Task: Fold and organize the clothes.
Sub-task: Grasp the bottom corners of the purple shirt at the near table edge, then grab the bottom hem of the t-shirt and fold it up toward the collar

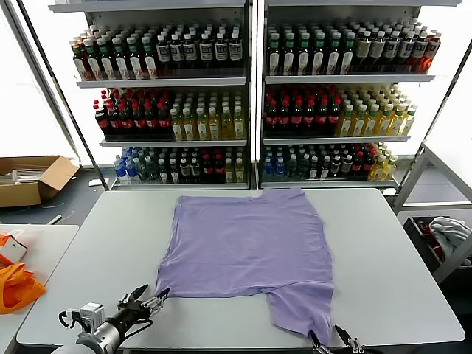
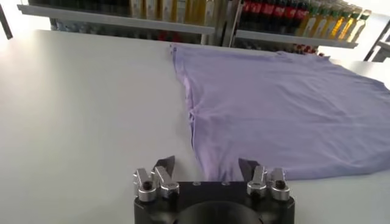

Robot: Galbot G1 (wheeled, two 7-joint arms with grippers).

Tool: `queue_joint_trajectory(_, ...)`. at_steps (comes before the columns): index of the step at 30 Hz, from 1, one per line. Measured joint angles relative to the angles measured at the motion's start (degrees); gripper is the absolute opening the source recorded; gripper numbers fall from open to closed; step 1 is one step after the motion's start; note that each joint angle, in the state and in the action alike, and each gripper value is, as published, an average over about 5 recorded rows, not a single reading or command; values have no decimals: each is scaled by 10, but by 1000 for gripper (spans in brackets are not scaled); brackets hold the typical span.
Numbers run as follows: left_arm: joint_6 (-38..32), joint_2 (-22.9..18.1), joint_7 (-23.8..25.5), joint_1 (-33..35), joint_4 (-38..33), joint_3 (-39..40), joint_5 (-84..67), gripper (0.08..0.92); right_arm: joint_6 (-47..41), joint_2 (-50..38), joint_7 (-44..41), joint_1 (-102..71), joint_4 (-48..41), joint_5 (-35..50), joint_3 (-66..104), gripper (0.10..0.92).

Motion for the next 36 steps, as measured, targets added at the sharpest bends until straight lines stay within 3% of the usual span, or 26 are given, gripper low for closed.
queue_joint_trajectory(10, -3, -6, 3, 3, 2, 4, 5, 245, 4, -8, -2, 4, 1, 14, -8, 164)
queue_joint_trajectory(16, -4, -9, 5, 7, -3, 8, 11, 113, 10, -14, -2, 4, 6, 23, -7, 107)
queue_joint_trajectory(36, 3, -30, 8, 40, -58, -15, 43, 102, 47, -70, -7, -45, 63, 71, 11, 107)
